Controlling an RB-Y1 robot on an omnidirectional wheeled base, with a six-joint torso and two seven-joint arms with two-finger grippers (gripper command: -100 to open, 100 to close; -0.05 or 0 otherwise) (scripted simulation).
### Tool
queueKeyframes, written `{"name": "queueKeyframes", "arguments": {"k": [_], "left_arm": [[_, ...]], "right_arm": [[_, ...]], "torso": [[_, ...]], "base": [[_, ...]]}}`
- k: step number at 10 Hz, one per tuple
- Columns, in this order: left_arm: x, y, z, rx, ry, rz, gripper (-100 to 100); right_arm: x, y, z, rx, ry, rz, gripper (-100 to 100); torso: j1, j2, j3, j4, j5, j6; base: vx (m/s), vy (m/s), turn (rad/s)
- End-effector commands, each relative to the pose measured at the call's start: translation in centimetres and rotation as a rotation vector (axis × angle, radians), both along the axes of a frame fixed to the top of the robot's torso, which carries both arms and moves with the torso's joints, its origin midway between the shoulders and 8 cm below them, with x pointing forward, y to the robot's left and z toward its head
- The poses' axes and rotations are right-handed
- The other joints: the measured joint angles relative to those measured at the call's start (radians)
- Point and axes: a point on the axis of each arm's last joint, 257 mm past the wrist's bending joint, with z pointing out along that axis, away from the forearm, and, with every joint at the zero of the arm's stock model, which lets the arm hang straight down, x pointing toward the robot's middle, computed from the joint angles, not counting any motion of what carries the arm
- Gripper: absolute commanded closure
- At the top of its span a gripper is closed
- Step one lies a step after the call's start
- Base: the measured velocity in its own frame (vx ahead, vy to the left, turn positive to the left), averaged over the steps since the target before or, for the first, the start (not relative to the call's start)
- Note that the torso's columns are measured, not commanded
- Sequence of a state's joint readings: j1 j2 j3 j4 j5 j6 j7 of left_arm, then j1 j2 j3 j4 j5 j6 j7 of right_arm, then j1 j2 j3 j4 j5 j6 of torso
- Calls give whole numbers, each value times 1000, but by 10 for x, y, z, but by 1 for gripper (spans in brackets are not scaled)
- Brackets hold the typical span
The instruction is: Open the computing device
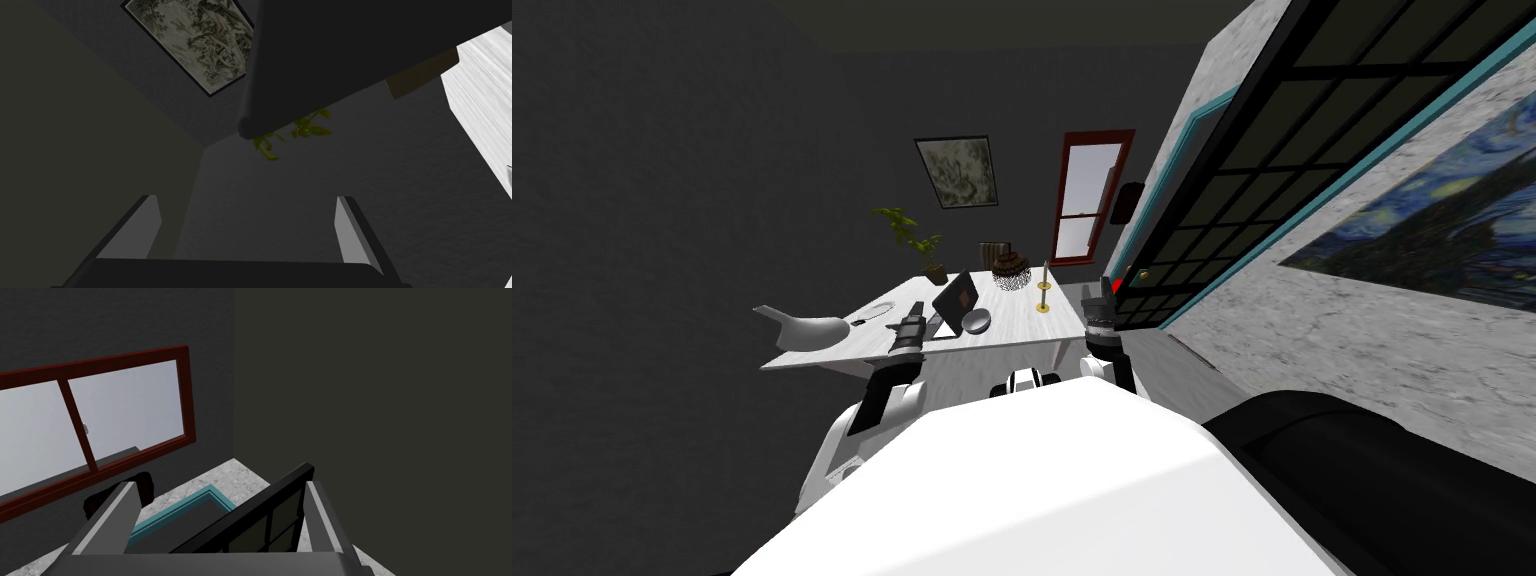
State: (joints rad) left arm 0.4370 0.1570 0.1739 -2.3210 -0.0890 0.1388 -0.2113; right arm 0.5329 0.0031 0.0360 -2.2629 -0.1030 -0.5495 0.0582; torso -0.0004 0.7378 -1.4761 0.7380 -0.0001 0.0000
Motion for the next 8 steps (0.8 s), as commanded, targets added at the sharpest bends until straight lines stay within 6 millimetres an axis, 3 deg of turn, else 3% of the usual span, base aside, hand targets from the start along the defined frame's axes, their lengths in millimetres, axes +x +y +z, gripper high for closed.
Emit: {"name": "queueKeyframes", "arguments": {"k": [1, 8], "left_arm": [[1, 11, -10, 3, 52, 47, -100], [-3, 35, -33, -33, 151, 150, -100]], "right_arm": [[0, 0, 0, 0, 0, 0, 0], [0, 0, 0, 0, 0, 0, 0]], "torso": [[0, 0, 0, 0, 0, 0], [1, 0, 0, 0, 0, 0]], "base": [[15, -26, -116], [15, -18, -82]]}}
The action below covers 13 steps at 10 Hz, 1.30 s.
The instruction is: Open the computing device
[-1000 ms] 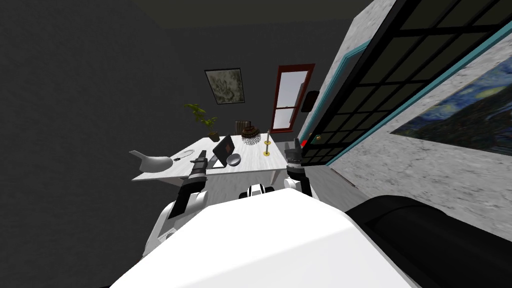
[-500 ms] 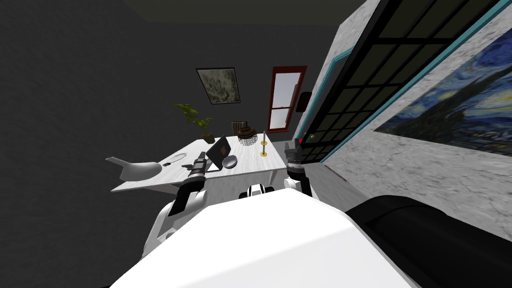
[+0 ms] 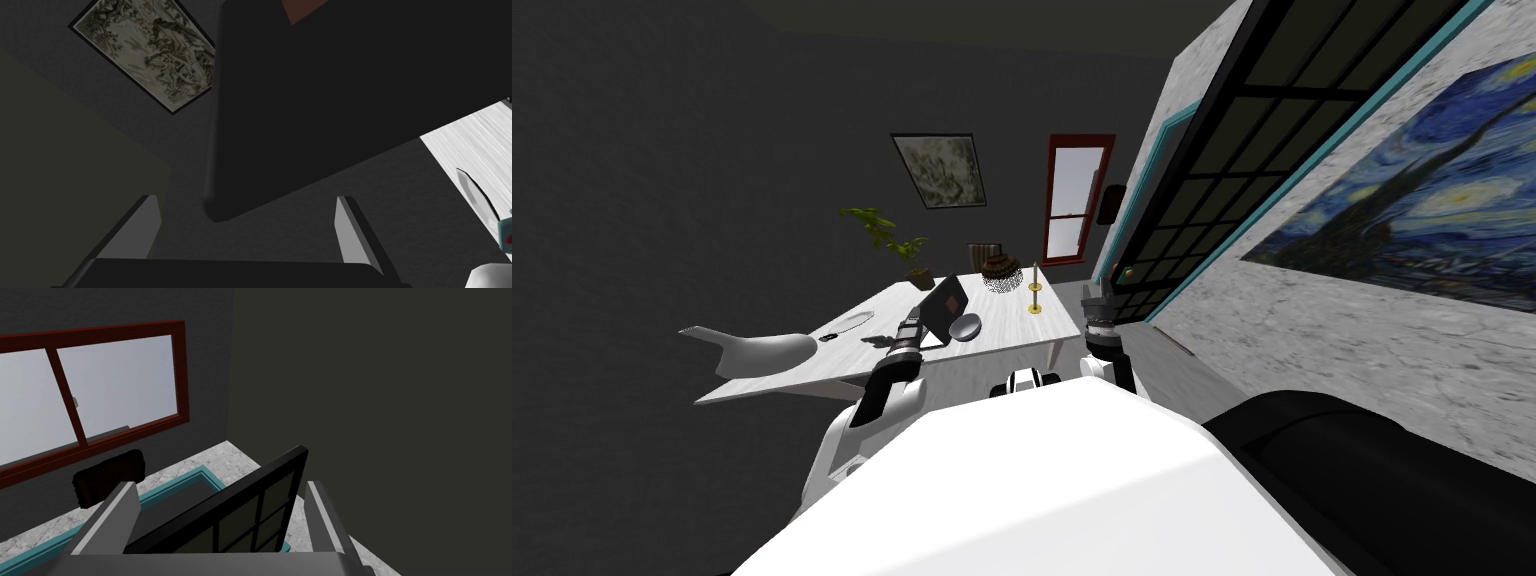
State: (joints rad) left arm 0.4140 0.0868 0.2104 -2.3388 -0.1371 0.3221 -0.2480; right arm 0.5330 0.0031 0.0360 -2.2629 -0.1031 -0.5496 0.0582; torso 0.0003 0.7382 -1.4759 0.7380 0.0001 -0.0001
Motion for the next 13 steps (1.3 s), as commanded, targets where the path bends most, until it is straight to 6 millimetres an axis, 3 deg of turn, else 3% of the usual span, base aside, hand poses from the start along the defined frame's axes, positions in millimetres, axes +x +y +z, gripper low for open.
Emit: {"name": "queueKeyframes", "arguments": {"k": [1, 4, 5, 13], "left_arm": [[-3, 8, -10, -28, 31, 39, -100], [-4, 7, -3, -20, 23, 33, -100], [-4, 7, -3, -20, 24, 34, 100], [-14, -15, -12, -373, 23, 18, 100]], "right_arm": [[0, 0, 0, 0, 0, 0, 0], [0, 0, 0, 0, 0, 0, 0], [0, 0, 0, 0, 0, 0, 0], [0, 0, 0, 0, 0, 0, 0]], "torso": [[0, 0, 0, 0, 0, 0], [2, -4, -2, -1, 0, 0], [0, -2, -1, -1, 0, 0], [5, -2, -1, -3, 4, -2]], "base": [[14, -11, -82], [58, 14, -19], [9, 4, 3], [13, 118, 13]]}}
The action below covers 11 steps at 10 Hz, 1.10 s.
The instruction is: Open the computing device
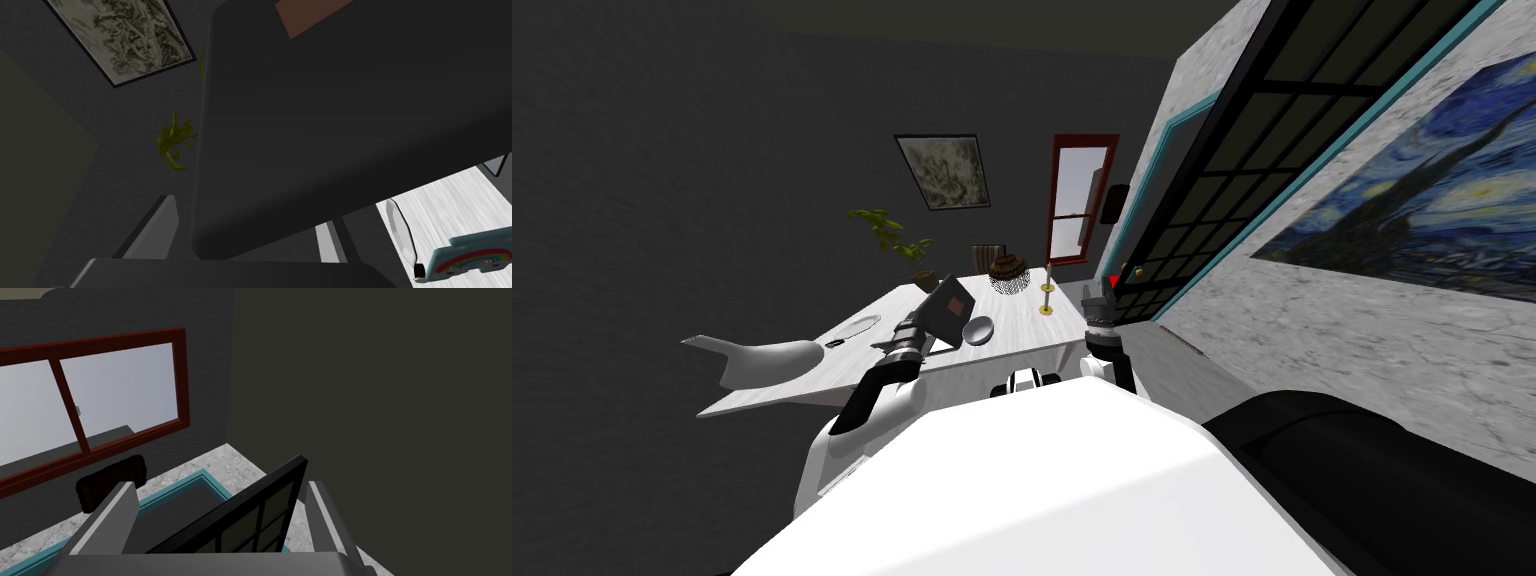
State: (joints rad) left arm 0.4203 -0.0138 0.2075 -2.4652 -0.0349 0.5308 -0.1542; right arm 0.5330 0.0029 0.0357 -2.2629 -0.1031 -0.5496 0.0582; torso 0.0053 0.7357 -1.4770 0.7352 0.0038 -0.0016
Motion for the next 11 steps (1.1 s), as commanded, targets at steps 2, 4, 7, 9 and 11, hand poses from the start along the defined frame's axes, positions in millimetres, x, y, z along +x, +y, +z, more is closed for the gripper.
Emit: {"name": "queueKeyframes", "arguments": {"k": [2, 4, 7, 9, 11], "left_arm": [[-3, -5, -5, -80, 7, -3, 100], [3, -13, -23, -210, 14, -25, 100], [9, -22, -40, -335, 21, -46, 100], [13, -29, -51, -418, 27, -58, 100], [16, -36, -62, -501, 34, -69, 100]], "right_arm": [[0, 0, 0, 0, 0, 0, 0], [0, 0, 0, 0, 0, 0, 0], [0, 0, 0, 0, 0, 0, 0], [0, 0, 0, 0, 0, 0, 0], [0, 0, 0, 0, 0, 0, 0]], "torso": [[-3, 1, 0, 2, -2, 1], [-8, 3, 2, 3, -5, 1], [-7, 3, 1, 4, -4, 2], [-7, 4, 2, 4, -5, 1], [-5, 3, 1, 4, -4, 1]], "base": [[12, 96, 18], [7, 94, 97], [10, 90, 58], [-2, 80, 62], [9, 83, 71]]}}
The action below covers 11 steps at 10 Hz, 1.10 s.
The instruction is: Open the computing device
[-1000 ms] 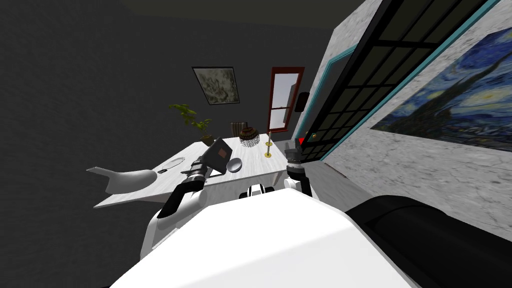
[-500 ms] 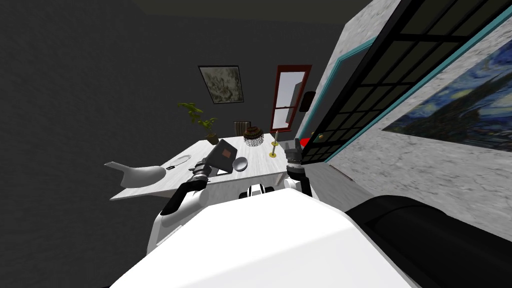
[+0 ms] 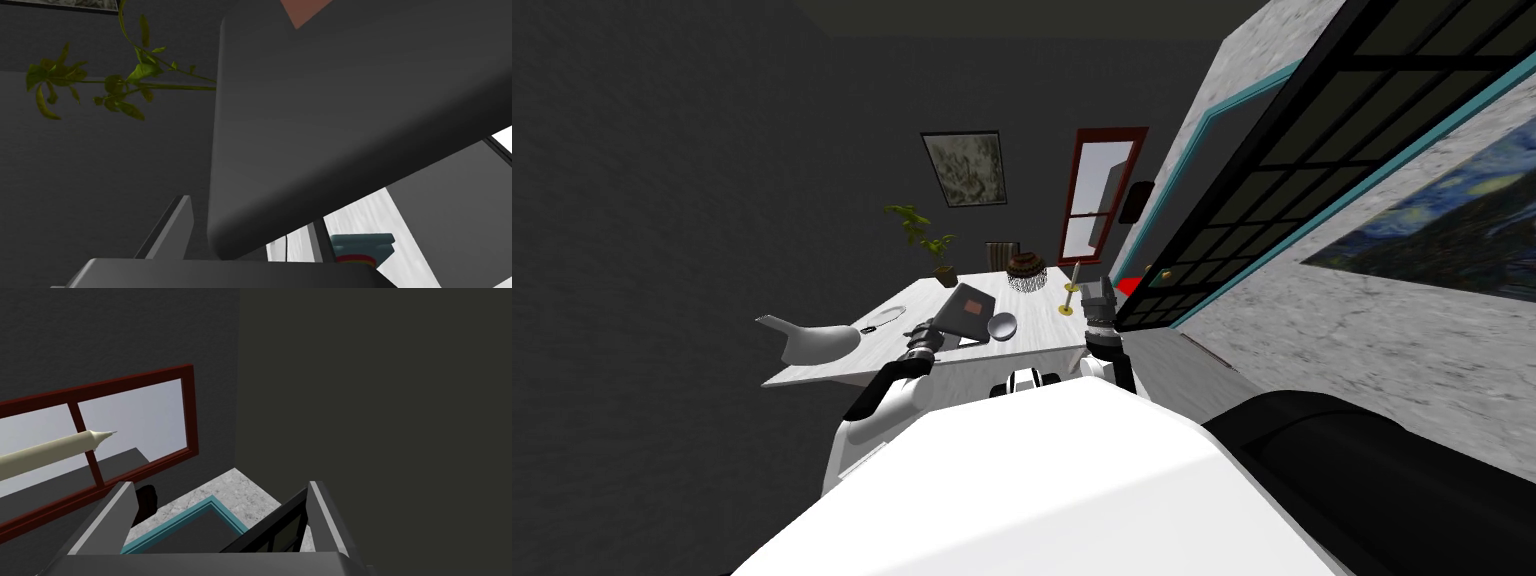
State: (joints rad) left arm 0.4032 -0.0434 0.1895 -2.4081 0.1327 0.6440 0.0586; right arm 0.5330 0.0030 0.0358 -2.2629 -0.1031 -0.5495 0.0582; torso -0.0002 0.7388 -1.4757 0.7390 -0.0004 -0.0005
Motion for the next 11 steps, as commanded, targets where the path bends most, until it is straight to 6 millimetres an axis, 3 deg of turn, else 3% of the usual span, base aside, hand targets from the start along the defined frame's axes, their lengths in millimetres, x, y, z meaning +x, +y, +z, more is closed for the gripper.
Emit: {"name": "queueKeyframes", "arguments": {"k": [1, 2, 4, 5, 11], "left_arm": [[2, -3, -5, -41, 3, -5, 100], [10, -12, -22, -130, 8, -20, 100], [13, -16, -31, -172, 12, -26, 100], [8, -11, -14, -148, 11, -21, -100], [-1, -6, 19, -148, 10, -10, -100]], "right_arm": [[0, 0, 0, 0, 0, 0, 0], [0, 0, 0, 0, 0, 0, 0], [0, 0, 0, 0, 0, 0, 0], [0, 0, 0, 0, 0, 0, 0], [0, 0, 0, 0, 0, 0, 0]], "torso": [[0, 0, 0, 0, 0, 0], [-3, 1, 0, 0, -1, 1], [0, 0, 0, 0, 0, 0], [0, 0, 0, -1, 1, 0], [0, 0, 0, 0, 0, 0]], "base": [[2, 41, 10], [-12, 70, 69], [-5, 69, 22], [4, 26, -27], [12, -7, -20]]}}
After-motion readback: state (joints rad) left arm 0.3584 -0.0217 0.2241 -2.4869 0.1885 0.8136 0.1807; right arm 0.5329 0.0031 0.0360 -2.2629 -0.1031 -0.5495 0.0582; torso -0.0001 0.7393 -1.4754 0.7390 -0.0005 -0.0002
